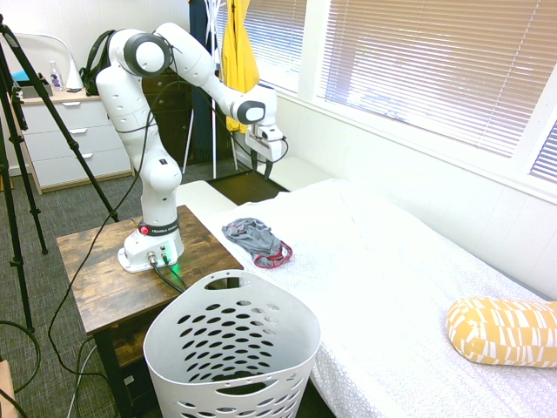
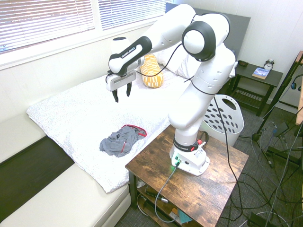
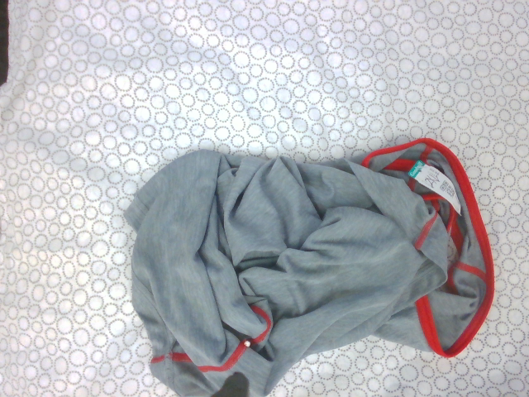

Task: Put my clothes in the laundry bag

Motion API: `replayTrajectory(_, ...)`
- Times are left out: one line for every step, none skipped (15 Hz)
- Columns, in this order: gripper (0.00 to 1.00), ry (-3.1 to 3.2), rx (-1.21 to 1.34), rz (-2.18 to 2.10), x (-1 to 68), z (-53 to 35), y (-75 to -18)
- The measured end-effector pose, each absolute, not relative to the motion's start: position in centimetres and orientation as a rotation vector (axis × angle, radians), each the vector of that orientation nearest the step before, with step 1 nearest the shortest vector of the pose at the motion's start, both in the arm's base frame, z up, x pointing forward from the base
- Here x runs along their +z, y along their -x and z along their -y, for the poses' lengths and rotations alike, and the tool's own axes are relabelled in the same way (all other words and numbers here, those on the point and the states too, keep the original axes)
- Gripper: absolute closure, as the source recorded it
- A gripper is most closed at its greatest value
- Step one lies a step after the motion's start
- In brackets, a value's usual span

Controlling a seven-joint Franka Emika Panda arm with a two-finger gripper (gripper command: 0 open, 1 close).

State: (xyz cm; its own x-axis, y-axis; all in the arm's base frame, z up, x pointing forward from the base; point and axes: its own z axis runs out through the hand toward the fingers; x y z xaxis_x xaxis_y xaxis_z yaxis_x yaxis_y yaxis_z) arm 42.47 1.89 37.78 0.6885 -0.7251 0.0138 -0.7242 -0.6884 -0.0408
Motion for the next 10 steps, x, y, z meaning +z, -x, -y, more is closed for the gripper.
replayTrajectory(0.00, 2.856, -0.048, -1.226, 37.8, -1.9, -42.6)
replayTrajectory(0.00, 2.863, -0.059, -1.218, 37.8, -2.0, -42.6)
replayTrajectory(0.00, 2.875, -0.065, -1.206, 37.6, -2.2, -42.7)
replayTrajectory(0.00, 2.890, -0.069, -1.192, 37.2, -2.7, -42.9)
replayTrajectory(0.00, 2.907, -0.077, -1.176, 36.5, -3.3, -43.1)
replayTrajectory(0.00, 2.923, -0.078, -1.160, 35.6, -4.0, -43.4)
replayTrajectory(0.00, 2.933, -0.075, -1.139, 34.6, -4.8, -43.8)
replayTrajectory(0.00, 2.940, -0.077, -1.109, 33.4, -5.8, -44.2)
replayTrajectory(0.00, 2.946, -0.078, -1.071, 31.9, -7.0, -44.6)
replayTrajectory(0.00, 2.959, -0.078, -1.030, 30.2, -8.1, -45.1)
